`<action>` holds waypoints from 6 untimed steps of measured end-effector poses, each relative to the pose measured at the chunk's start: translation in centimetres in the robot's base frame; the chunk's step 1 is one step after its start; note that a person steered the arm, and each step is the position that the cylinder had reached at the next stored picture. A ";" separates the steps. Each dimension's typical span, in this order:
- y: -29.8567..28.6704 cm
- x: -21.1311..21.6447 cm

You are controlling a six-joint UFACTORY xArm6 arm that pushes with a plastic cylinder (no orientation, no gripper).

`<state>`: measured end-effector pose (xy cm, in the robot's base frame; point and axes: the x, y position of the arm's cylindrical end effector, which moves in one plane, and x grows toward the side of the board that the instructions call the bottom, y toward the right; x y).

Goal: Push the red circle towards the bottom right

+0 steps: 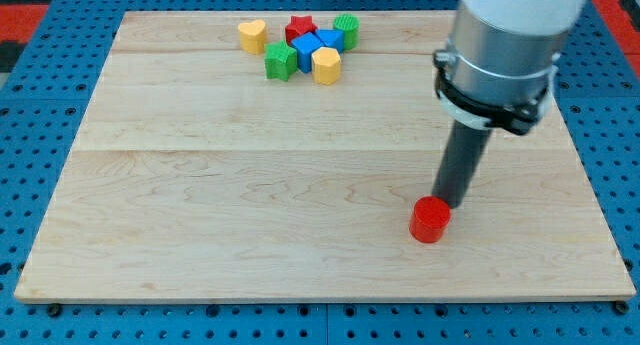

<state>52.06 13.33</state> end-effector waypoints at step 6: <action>-3.9 2.7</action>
<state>54.78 9.38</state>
